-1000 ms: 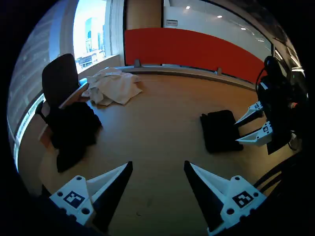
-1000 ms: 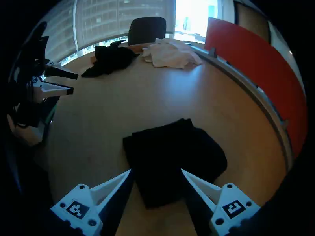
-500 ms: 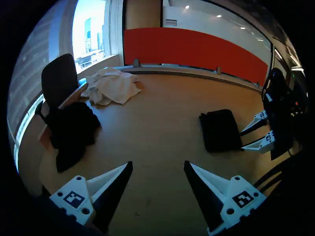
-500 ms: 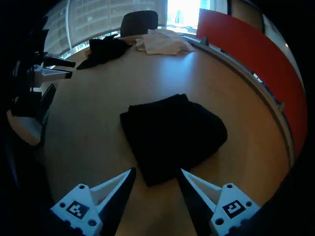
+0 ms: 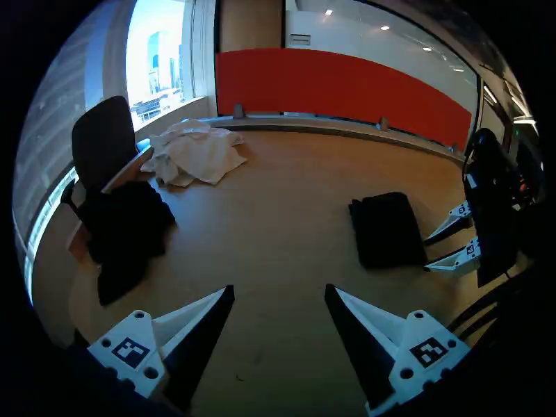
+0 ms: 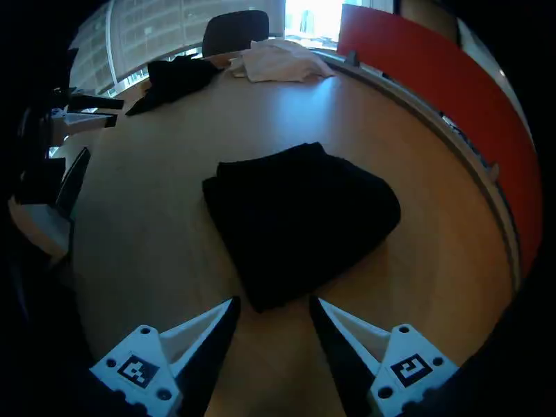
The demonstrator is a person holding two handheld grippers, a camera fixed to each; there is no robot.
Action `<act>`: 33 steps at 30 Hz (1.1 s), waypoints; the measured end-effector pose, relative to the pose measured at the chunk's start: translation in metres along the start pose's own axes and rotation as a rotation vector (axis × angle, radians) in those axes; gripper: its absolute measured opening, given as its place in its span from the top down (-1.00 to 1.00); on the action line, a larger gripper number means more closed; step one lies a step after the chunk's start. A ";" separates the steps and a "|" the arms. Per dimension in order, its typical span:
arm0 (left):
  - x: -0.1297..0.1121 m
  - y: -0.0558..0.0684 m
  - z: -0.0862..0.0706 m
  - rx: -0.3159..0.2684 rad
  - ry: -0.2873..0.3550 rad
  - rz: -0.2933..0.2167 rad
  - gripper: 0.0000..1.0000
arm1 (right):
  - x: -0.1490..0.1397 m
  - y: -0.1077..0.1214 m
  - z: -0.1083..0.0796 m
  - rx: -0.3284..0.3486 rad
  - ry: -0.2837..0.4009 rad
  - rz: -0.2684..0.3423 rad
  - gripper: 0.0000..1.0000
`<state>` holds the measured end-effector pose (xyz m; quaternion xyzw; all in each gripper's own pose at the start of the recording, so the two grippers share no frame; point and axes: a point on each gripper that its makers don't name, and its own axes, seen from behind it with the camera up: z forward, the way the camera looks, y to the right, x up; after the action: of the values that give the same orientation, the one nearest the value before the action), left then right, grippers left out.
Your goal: Fold towel
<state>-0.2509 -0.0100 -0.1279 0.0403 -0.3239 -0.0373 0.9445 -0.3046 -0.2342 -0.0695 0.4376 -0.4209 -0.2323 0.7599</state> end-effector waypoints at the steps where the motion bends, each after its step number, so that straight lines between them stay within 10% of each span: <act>1: 0.000 0.000 0.000 0.000 0.000 0.000 -0.94 | 0.000 0.001 0.000 -0.004 -0.001 0.002 -0.51; 18: -0.001 0.001 -0.001 -0.002 -0.001 0.003 -0.94 | -0.002 0.004 -0.002 -0.009 0.007 0.039 0.84; 33: 0.000 0.003 0.000 -0.006 0.001 0.010 -0.94 | 0.013 0.010 -0.012 -0.021 0.052 0.041 0.90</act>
<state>-0.2508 -0.0072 -0.1281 0.0356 -0.3233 -0.0334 0.9450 -0.2875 -0.2322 -0.0583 0.4268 -0.4076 -0.2094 0.7797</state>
